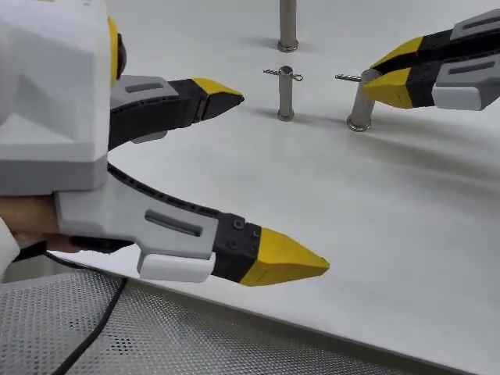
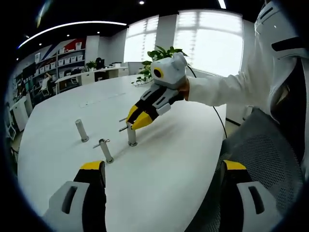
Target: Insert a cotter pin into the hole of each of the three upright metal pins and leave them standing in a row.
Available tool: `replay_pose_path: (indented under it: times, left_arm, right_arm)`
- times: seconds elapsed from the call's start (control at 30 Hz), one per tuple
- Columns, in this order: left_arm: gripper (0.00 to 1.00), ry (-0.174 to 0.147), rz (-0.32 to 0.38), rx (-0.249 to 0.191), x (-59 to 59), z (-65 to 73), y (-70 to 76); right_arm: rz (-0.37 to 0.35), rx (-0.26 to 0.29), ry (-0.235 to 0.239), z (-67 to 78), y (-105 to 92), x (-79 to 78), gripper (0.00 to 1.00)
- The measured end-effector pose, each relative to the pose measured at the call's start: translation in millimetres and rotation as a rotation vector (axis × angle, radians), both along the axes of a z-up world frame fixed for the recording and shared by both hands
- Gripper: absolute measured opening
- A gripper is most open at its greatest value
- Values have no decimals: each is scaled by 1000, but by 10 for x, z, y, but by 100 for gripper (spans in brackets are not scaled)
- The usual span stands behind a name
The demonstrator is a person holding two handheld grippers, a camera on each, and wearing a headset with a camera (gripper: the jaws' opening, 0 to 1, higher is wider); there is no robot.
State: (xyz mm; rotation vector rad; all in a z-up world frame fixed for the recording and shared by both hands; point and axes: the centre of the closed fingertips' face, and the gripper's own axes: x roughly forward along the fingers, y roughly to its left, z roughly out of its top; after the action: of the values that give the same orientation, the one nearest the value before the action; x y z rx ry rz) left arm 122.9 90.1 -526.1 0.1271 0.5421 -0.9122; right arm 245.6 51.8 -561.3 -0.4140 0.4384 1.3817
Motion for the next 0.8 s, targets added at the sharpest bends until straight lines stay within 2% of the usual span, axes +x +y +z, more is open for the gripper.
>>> replay_pose_path:
  times: [0.17, 0.57, 0.67, 0.7, 0.8]
  left_arm:
    - [99, 8, 0, 13, -8, -22, 20]
    - [99, -1, 3, 14, -36, 19, 9]
    - [99, -1, 7, 15, -30, 28, 21]
    - [99, -4, 6, 17, -28, 32, 25]
    - [99, -3, 7, 16, -31, 37, 26]
  right_arm:
    - [-14, 1, 12, -9, 11, 35, 7]
    - [-10, 3, 22, 23, 2, -21, 8]
    - [-5, 7, -5, 29, 8, -16, 8]
    - [16, 1, -37, 37, 9, -12, 8]
    - [30, 3, -49, 61, 13, -15, 9]
